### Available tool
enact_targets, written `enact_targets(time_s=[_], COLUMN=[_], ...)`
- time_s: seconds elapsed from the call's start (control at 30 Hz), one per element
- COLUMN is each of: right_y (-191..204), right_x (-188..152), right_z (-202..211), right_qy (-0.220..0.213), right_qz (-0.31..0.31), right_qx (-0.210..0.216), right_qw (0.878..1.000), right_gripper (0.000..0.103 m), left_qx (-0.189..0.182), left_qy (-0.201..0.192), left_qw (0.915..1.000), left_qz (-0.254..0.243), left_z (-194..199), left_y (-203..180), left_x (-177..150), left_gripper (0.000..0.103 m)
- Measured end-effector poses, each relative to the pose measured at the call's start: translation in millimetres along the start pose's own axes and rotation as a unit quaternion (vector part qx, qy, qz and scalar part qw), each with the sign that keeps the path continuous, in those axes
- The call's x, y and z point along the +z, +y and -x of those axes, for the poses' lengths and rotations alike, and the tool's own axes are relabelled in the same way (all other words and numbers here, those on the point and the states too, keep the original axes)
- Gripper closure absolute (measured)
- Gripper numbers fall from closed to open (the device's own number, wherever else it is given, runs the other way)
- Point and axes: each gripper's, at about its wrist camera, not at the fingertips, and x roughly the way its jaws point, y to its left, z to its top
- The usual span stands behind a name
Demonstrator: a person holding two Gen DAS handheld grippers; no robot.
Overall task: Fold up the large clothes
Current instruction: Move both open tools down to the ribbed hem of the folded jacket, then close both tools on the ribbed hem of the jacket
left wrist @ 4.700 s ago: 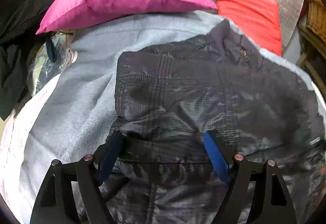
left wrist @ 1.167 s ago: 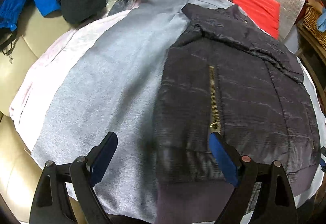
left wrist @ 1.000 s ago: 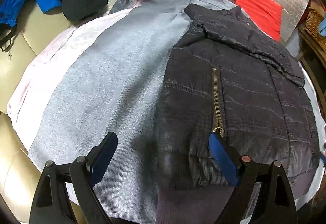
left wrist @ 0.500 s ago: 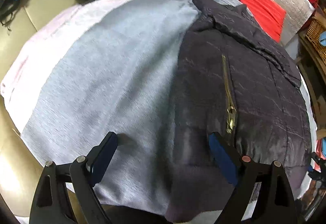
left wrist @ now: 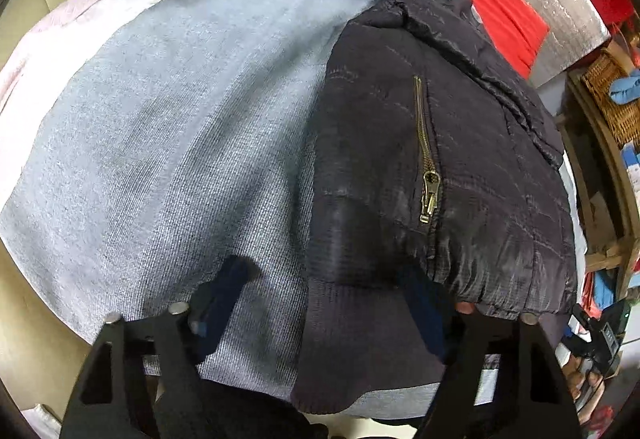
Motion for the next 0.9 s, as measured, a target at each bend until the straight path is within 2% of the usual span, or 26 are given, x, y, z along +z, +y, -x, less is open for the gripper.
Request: enact_targets(time_s=[0.03, 0.07, 0.1, 0.13, 0.2, 0.27, 0.33, 0.5, 0.53, 0.57, 0.67, 0.7, 0.77, 0.9], right_y=[0, 1, 2, 5, 9, 12, 10, -3, -2, 0, 5, 5, 9, 20], right_x=[1, 1, 0, -2, -4, -5, -5, -5, -6, -5, -5, -4, -3, -3], right_z=[1, 0, 0, 1, 2, 3, 4, 4, 3, 2, -1, 0, 2, 25], right_qy=[0.002, 0.003, 0.004, 0.006, 0.007, 0.006, 0.004, -0.003, -0.003, -0.002, 0.009, 0.012, 0.009, -0.011], right_qz=[0.003, 0.008, 0.015, 0.023, 0.037, 0.046, 0.044, 0.026, 0.030, 0.034, 0.047, 0.044, 0.047, 0.046], right_qx=[-0.006, -0.015, -0.031, -0.052, -0.060, -0.064, -0.056, -0.018, -0.022, -0.026, -0.054, -0.053, -0.055, -0.011], right_qw=[1.000, 1.000, 0.999, 0.998, 0.997, 0.997, 0.997, 1.000, 0.999, 0.999, 0.997, 0.998, 0.997, 0.999], right_gripper=[0.035, 0.041, 0.055, 0.059, 0.063, 0.063, 0.063, 0.051, 0.051, 0.052, 0.078, 0.084, 0.087, 0.091], left_qx=[-0.003, -0.007, -0.009, -0.007, 0.000, -0.005, -0.007, -0.009, -0.005, -0.006, -0.010, -0.015, -0.023, -0.056], left_qy=[-0.001, -0.001, 0.000, -0.001, -0.003, -0.003, 0.007, 0.012, 0.012, 0.011, 0.008, 0.006, 0.001, -0.035], left_qw=[1.0000, 0.9999, 0.9999, 0.9998, 0.9998, 0.9997, 0.9996, 0.9997, 0.9997, 0.9996, 0.9992, 0.9991, 0.9992, 0.9971], left_qz=[-0.005, -0.009, -0.012, -0.017, -0.021, -0.022, -0.025, -0.018, -0.021, -0.027, -0.039, -0.039, -0.033, -0.039], left_z=[1, 3, 2, 2, 1, 0, -4, -6, -6, -6, -4, -2, 5, 34], left_y=[-2, -4, -6, -9, -9, -11, -14, -11, -12, -14, -21, -22, -21, -16], left_x=[-1, -3, -3, -4, -3, -3, -4, -4, -4, -4, -5, -5, -4, -5], left_gripper=[0.038, 0.047, 0.049, 0.050, 0.049, 0.045, 0.035, 0.035, 0.039, 0.057, 0.077, 0.081, 0.089, 0.090])
